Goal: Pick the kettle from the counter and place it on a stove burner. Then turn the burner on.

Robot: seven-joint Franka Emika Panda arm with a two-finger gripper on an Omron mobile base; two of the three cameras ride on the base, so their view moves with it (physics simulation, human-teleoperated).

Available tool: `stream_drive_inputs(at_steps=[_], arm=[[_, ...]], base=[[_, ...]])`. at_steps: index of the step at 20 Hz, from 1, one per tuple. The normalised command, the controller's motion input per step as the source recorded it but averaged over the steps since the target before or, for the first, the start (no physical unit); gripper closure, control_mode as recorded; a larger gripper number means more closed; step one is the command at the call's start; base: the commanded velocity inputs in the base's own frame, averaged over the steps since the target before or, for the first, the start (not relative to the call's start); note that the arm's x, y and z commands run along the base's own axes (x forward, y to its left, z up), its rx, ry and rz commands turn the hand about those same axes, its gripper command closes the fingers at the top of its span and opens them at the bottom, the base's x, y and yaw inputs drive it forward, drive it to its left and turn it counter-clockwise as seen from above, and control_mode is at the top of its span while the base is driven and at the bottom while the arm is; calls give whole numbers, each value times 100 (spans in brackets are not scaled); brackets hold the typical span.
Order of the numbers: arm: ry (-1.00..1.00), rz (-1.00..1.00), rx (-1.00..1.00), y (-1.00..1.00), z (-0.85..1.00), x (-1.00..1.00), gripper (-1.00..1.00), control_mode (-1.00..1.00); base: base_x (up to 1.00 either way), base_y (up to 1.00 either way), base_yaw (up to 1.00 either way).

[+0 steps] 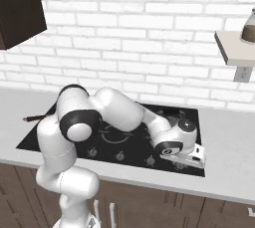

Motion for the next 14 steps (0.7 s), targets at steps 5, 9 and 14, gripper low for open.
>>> stream_drive_inputs(at_steps=[5,9,14], arm=[[-6,41,-6,9,0,-1,100,-100],[-2,50,-9,14,0,0,100,-100],[0,51,-9,14,0,0,100,-100]], base=[[0,0,0],[0,0,0],[0,0,0]])
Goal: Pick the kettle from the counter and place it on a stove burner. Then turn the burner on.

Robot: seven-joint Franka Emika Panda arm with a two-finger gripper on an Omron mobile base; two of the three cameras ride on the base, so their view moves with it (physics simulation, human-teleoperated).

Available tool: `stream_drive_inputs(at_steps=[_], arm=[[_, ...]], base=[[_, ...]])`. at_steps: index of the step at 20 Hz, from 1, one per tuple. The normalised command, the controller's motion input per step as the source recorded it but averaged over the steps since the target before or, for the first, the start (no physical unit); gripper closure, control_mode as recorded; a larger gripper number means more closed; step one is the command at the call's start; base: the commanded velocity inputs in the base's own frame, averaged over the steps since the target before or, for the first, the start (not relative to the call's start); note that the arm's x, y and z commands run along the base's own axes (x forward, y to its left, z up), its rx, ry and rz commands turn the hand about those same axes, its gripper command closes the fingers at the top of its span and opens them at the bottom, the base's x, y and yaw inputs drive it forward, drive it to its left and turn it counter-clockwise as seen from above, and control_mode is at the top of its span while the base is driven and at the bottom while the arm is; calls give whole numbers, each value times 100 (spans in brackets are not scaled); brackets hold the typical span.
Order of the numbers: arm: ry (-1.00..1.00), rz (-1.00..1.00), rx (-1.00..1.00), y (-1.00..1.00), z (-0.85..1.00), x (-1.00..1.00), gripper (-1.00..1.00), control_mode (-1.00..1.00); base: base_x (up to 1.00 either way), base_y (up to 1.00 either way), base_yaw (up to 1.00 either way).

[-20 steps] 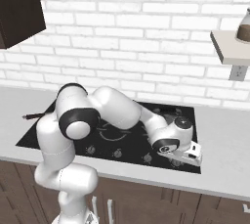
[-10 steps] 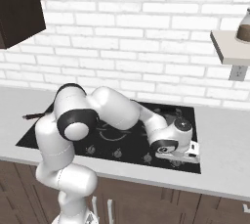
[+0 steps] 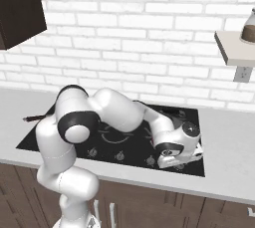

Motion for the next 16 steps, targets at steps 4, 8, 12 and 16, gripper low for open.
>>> stream_drive_inputs(at_steps=[4,8,12,16], arm=[[0,51,-10,21,0,0,100,-100],[0,35,-9,20,-1,0,100,-100],[0,0,0,0,0,0,100,-100],[0,0,0,0,0,0,100,-100]], base=[[0,0,0],[0,0,0],[0,0,0],[0,0,0]])
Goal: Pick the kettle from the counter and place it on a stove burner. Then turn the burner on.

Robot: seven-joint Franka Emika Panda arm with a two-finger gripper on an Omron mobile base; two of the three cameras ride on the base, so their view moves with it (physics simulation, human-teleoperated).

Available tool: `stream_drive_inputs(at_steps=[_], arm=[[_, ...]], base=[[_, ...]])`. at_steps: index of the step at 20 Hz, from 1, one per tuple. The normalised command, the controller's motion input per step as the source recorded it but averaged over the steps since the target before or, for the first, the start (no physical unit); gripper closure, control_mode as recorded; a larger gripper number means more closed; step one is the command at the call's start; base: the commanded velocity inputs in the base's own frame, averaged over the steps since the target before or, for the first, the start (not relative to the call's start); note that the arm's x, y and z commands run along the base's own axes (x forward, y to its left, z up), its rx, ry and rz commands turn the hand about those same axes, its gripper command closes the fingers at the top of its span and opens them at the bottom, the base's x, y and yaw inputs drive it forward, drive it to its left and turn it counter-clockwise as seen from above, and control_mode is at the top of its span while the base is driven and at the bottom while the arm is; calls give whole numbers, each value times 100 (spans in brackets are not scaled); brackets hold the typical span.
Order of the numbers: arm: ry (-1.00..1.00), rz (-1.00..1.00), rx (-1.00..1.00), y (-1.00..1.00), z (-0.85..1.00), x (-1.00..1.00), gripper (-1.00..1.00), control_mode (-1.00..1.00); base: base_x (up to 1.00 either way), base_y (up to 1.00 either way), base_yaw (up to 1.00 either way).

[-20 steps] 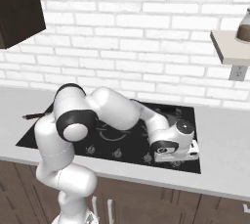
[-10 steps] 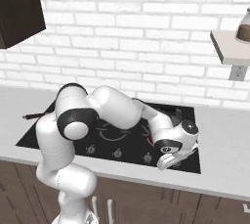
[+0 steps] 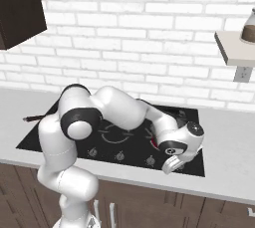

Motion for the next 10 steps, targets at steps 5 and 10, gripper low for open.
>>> stream_drive_inputs(at_steps=[5,10], arm=[[0,0,0,0,0,0,-100,-100],[-3,0,0,0,28,0,-100,-100]], base=[[0,0,0],[0,0,0]])
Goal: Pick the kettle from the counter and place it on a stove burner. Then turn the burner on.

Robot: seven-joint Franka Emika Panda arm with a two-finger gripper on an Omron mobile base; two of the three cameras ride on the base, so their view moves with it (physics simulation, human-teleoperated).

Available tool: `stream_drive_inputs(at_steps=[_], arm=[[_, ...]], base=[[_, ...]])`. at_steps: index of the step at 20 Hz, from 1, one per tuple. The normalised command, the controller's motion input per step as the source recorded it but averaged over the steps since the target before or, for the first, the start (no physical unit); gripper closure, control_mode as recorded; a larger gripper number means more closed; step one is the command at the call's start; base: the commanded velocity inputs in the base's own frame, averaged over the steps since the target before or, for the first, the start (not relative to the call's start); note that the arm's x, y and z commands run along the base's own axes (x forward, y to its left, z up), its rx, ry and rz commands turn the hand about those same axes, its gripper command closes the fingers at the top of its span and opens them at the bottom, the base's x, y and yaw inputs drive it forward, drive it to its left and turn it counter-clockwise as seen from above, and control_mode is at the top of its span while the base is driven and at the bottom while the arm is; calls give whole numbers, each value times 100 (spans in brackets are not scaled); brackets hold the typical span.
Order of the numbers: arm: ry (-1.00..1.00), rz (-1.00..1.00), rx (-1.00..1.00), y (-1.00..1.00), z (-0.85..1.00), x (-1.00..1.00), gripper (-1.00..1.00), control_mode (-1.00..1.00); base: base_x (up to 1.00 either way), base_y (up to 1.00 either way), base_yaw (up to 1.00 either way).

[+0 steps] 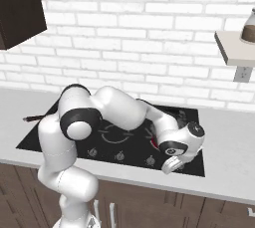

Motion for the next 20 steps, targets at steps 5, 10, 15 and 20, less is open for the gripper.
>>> stream_drive_inputs(at_steps=[5,10,15,20], arm=[[-11,0,2,0,57,0,-100,-100],[-18,0,3,-1,84,0,-100,-100],[-19,0,2,-2,83,0,-100,-100],[-9,0,0,0,40,0,-100,-100]], base=[[0,0,0],[0,0,0],[0,0,0],[0,0,0]])
